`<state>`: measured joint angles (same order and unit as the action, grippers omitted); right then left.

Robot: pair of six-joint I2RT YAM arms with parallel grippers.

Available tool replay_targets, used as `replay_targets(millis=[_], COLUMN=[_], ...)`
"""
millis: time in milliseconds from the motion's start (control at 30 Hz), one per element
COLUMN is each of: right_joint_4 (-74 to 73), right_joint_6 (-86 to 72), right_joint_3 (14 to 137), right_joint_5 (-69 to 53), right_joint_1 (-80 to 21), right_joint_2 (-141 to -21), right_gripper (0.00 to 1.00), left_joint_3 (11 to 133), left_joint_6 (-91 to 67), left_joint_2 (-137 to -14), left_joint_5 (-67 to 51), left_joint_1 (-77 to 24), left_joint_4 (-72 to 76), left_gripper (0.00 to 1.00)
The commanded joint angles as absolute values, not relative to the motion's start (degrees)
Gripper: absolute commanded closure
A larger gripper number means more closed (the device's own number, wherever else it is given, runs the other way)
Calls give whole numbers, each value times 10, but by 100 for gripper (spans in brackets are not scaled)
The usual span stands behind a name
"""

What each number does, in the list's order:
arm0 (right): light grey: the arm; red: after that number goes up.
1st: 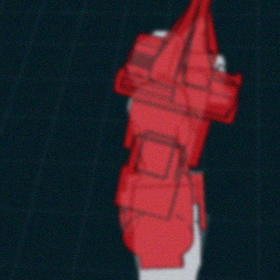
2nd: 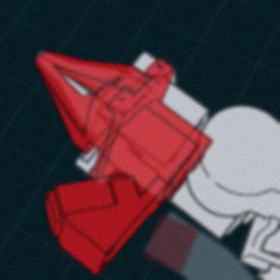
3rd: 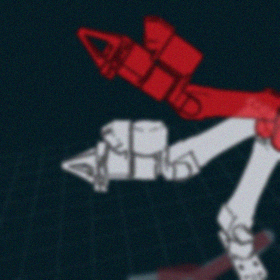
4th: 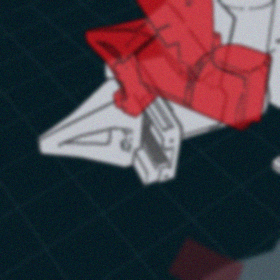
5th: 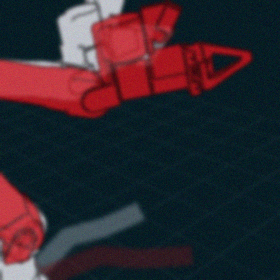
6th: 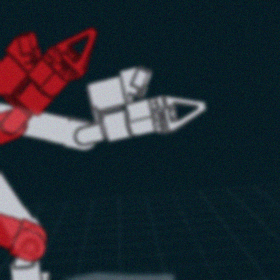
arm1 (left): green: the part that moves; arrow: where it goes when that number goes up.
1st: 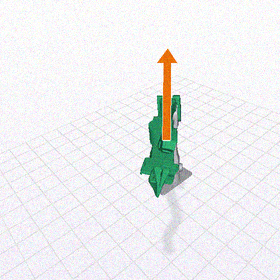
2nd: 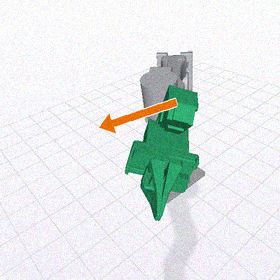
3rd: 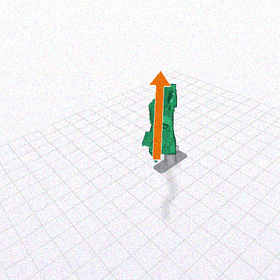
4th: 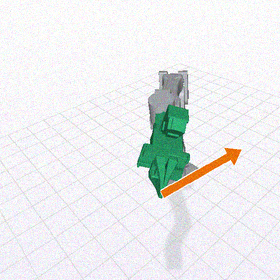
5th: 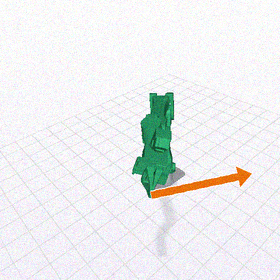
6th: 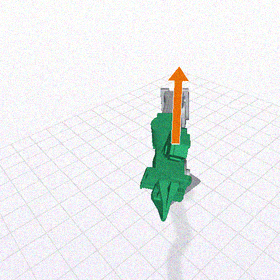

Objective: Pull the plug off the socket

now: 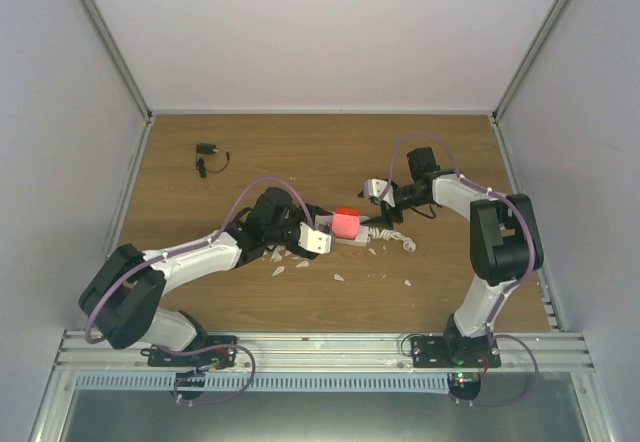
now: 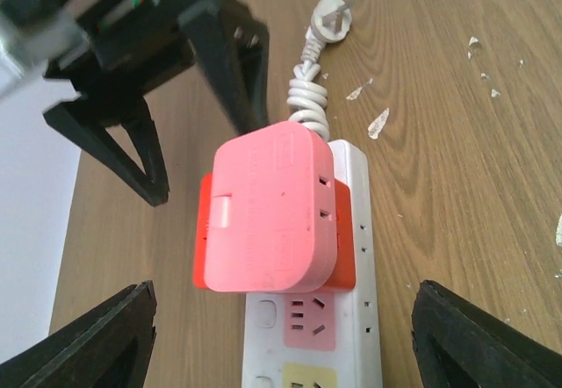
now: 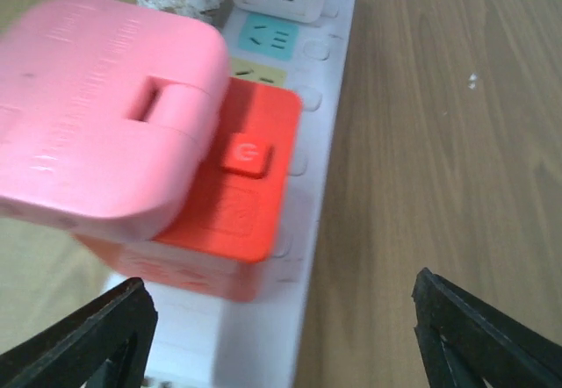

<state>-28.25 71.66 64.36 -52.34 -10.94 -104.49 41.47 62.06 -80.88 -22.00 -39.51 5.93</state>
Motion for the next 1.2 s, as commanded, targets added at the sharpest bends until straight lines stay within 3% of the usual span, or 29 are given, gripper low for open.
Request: replay_targets(millis=[0,200,500,733,1167], right_joint_4=[-286,-247,-170,-152,-174], right_joint_6=[720,688,630,613,541], right_joint_3=[589,530,508,502,543], right_joint_5=[-564,-573,-572,-563,-570], right_joint_1=[-100,-100,-108,-109,-117], right_joint_2=[-987,-948,-955,-960,-946], right_gripper=[16,1,0,1,0], left_joint_3=[424,437,469,500,604], left_joint_6=[647,662,670,661,612], left_joint_2=[-829,-876,-922,-907,-954], left_joint_5=[-229,-213,-197,-251,-288], left_joint_1=[-392,-395,-399,-397,-378], left_joint_4=[116,164,216,152,17], left_gripper=[21,21,22,40,56])
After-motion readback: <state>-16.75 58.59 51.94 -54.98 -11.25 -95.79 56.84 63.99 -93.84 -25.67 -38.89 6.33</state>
